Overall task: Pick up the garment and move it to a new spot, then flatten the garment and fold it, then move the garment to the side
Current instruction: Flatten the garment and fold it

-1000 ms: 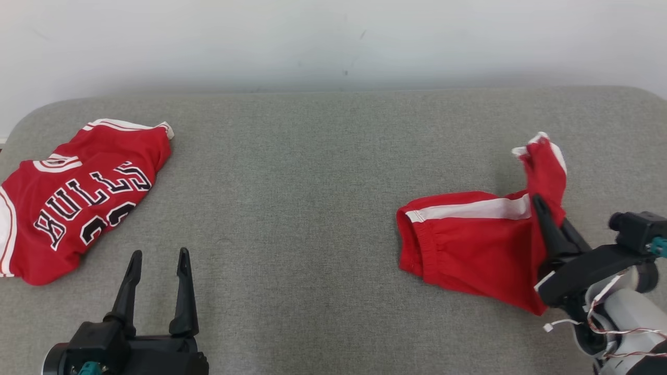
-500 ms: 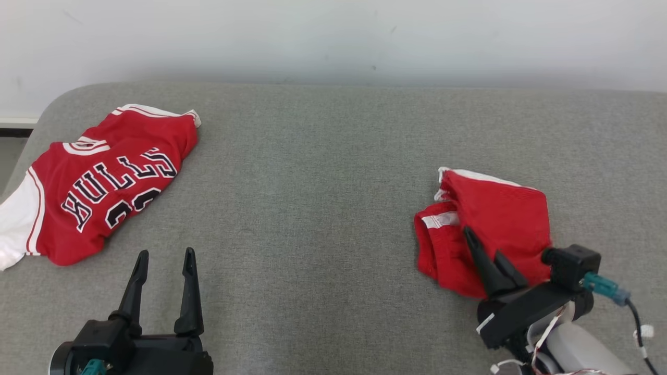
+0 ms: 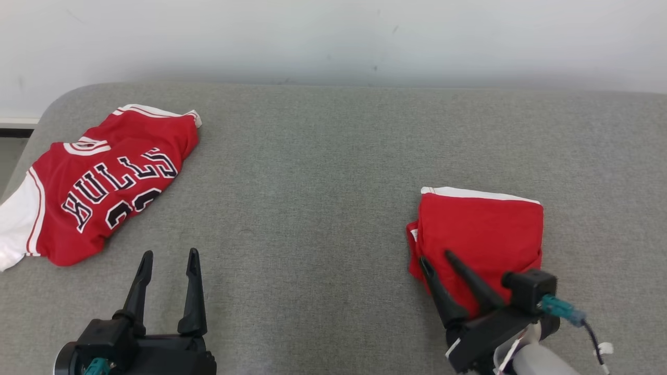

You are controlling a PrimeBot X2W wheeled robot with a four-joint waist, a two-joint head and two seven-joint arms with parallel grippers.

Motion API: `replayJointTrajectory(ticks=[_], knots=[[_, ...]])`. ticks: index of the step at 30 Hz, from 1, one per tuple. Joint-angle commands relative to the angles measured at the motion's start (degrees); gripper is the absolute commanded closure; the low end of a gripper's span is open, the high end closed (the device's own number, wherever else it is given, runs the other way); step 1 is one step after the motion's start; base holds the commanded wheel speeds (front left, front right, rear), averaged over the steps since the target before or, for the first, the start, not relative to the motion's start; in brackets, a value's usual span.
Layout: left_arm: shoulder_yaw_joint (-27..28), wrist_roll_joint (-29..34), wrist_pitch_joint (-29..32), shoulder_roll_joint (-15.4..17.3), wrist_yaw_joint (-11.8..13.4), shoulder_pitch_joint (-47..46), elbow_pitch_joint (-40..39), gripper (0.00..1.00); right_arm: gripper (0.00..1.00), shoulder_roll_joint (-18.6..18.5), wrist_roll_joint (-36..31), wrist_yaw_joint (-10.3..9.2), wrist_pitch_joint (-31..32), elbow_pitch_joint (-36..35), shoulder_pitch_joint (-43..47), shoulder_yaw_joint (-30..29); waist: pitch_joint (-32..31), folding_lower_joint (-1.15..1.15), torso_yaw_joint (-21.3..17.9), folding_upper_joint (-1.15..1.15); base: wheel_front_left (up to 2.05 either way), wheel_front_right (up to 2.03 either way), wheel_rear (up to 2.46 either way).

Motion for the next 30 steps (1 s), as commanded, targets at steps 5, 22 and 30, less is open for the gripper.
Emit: replayJointTrajectory(ticks=[5, 22, 30], knots=[[0.6, 0.2, 0.0, 0.0, -0.1, 0.2, -0.2, 0.0, 0.0, -2.0, 1.2, 0.01, -1.0, -3.8, 0.8, -4.3, -0.3, 0.0, -1.1, 0.0, 0.0, 0.0, 0.0], [0.8, 1.5, 0.0, 0.0, -1.4, -0.7, 0.2, 0.0, 1.0, -1.9, -11.1, 0.01, -1.0, -1.8, 5.9, -19.1, -0.2, 0.0, -1.0, 0.0, 0.0, 0.0, 0.0], [0.0, 1.5, 0.0, 0.0, -1.7, -1.3, 0.8, 0.0, 1.0, 4.0, -15.9, 0.01, -1.0, 4.7, 3.1, -13.9, 0.1, 0.0, 0.8, 0.0, 0.0, 0.0, 0.0]])
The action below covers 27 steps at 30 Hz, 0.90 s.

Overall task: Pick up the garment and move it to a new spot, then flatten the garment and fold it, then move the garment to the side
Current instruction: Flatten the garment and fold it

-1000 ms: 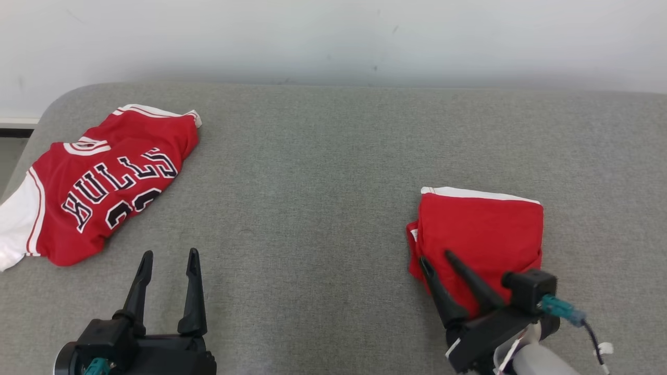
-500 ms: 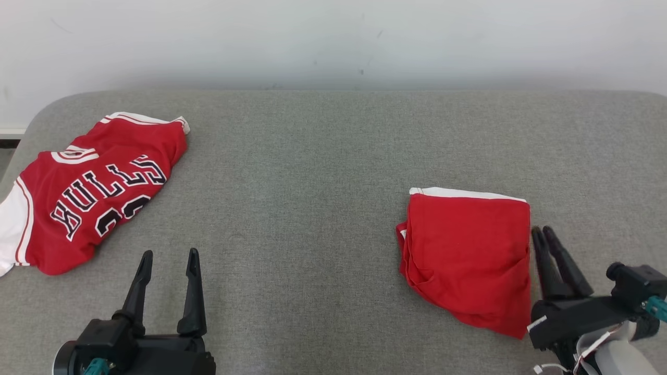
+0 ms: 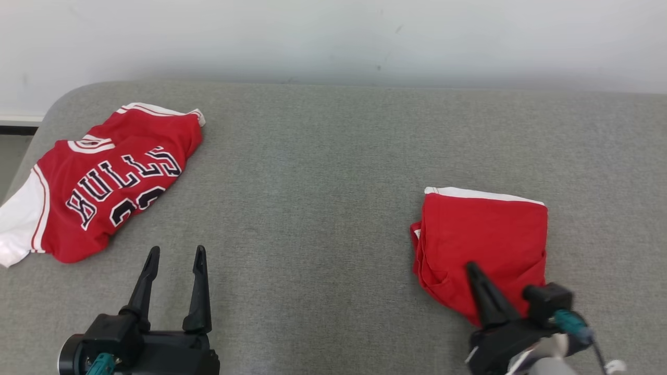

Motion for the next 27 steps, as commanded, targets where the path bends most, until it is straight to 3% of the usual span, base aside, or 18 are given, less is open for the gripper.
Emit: replayJointTrajectory(ticks=[1, 6, 12, 18, 27], knots=[[-0.2, 0.2, 0.0, 0.0, 0.1, -0.4, 0.2, 0.0, 1.0, 1.6, -1.2, 0.01, 0.0, 1.3, -0.9, 1.4, 0.1, 0.0, 0.8, 0.0, 0.0, 0.0, 0.0], [-0.5, 0.1, 0.0, 0.0, 0.1, -0.6, 0.7, 0.0, 1.0, 5.5, -1.7, 0.01, 0.0, 4.2, -1.6, 5.5, -0.2, 0.0, 1.8, 0.0, 0.0, 0.0, 0.0], [0.0, 0.5, 0.0, 0.0, -0.1, -0.4, 0.9, 0.0, 1.0, 6.9, -1.2, 0.01, 0.0, 3.3, -2.8, 7.3, -0.8, 0.0, 1.6, 0.0, 0.0, 0.0, 0.0], [1.0, 1.4, 0.0, 0.0, -0.5, 1.0, 1.1, 0.0, 1.0, 4.8, -0.7, 0.01, 0.0, -4.3, -1.9, 4.8, -2.7, 0.0, -0.6, 0.0, 0.0, 0.0, 0.0], [3.3, 2.5, 0.0, 0.0, -1.5, 2.8, 1.6, 0.0, 1.0, 0.0, -3.0, 0.01, 0.0, -13.2, 2.7, -3.9, -5.9, 0.0, -4.8, 0.0, 0.0, 0.0, 0.0]])
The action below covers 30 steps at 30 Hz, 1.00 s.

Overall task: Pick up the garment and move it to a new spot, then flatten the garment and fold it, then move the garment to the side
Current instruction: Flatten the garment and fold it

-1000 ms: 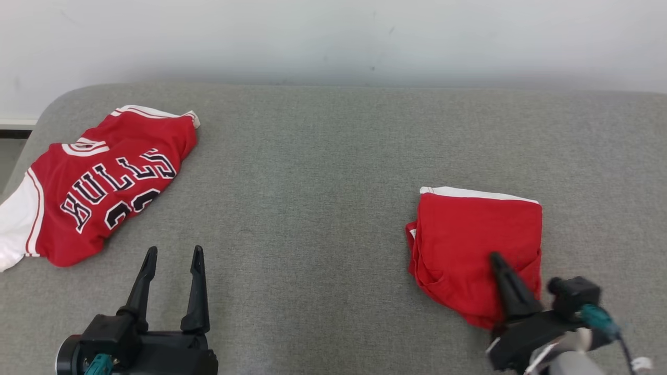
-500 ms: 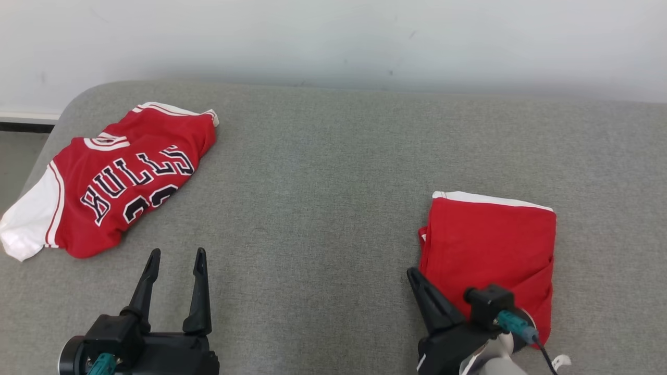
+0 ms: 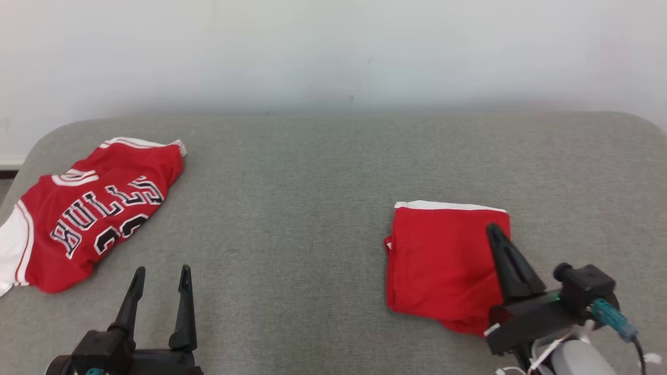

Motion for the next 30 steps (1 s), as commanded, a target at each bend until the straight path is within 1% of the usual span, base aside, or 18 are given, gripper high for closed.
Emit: replayJointTrajectory(ticks=[1, 5, 6, 7, 8, 16, 23, 30], knots=[[0.4, 0.4, 0.0, 0.0, -0.3, 0.9, -0.1, 0.0, 1.0, -0.4, -0.6, 0.01, 0.0, -0.6, 1.4, -1.0, -1.6, 0.0, -2.1, 0.0, 0.0, 0.0, 0.0], [1.8, 0.8, 0.0, 0.2, -0.4, 1.8, -0.2, 0.0, 1.0, -1.0, -1.8, 0.01, 0.0, -2.6, 4.1, -4.0, -2.2, 0.0, -4.1, 0.0, 0.0, 0.0, 0.0], [2.0, 0.9, 0.0, 0.1, -0.5, 2.1, -0.2, 0.0, 0.69, -1.0, -2.0, 0.01, 0.0, -3.1, 4.7, -4.7, -2.3, 0.0, -4.5, 0.0, 0.0, 0.0, 0.0], [2.2, 1.0, 0.0, 0.1, -0.6, 2.4, -0.3, 0.0, 0.23, -1.0, -2.3, 0.01, 0.0, -3.7, 5.4, -5.3, -2.3, 0.0, -4.8, 0.0, 0.0, 0.0, 0.0], [2.3, 1.2, 0.0, 0.1, -0.6, 2.7, -0.4, 0.0, 0.0, -1.0, -2.5, 0.01, 0.0, -4.0, 6.3, -6.0, -2.4, 0.0, -5.1, 0.0, 0.0, 0.0, 0.0], [2.9, 2.1, 0.0, 0.1, -0.3, 4.2, -1.4, 0.0, 0.0, -0.1, -3.5, 0.01, 0.0, -7.5, 10.9, -9.6, -2.6, 0.0, -6.3, 0.0, 0.0, 0.0, 0.0], [3.7, 2.5, 0.0, 0.2, -0.1, 5.7, -2.2, 0.0, 0.0, 1.7, -4.5, 0.01, 0.0, -9.4, 13.9, -12.2, -2.8, 0.0, -5.9, 0.0, 0.0, 0.0, 0.0], [4.0, 2.5, 0.0, 0.2, 0.6, 7.8, -3.9, 0.0, 0.0, 2.5, -4.9, 0.01, 0.0, -9.2, 15.1, -13.6, -3.1, 0.0, -5.0, 0.0, 0.0, 0.0, 0.0]])
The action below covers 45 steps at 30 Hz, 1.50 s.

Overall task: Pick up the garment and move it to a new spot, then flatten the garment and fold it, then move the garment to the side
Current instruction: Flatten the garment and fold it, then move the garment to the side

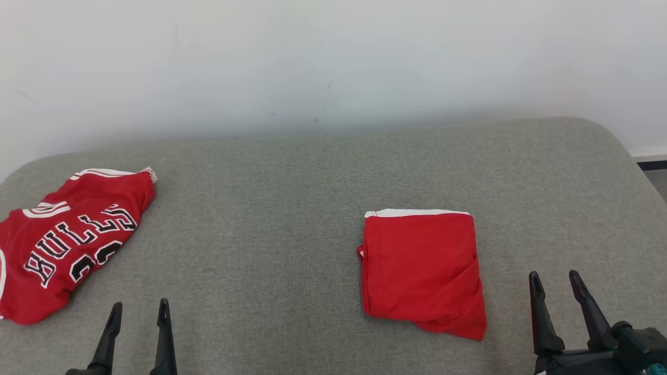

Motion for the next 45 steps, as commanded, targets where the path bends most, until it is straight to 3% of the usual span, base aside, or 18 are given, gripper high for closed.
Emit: replayJointTrajectory(ticks=[1, 30, 45], knots=[[0.1, 0.4, 0.0, 0.1, 0.1, 0.6, -0.3, 0.0, 0.0, 0.2, -0.3, 0.01, 0.0, 0.0, 0.4, -0.1, -0.1, 0.0, 0.2, 0.0, 0.0, 0.0, 0.0], [-1.3, -0.2, 0.0, 0.1, -1.4, 0.3, 0.3, 0.0, 0.0, -0.5, 1.1, 0.01, 0.0, 3.1, -1.2, 1.4, -0.2, 0.0, 1.7, 0.0, 0.0, 0.0, 0.0], [-3.1, -0.5, 0.0, 0.0, -1.7, -3.0, 1.6, 0.0, 0.0, -6.0, 4.0, 0.01, 4.2, 16.3, -14.3, 6.6, 3.3, 0.0, 5.3, 0.0, 0.0, 0.0, 0.0]])
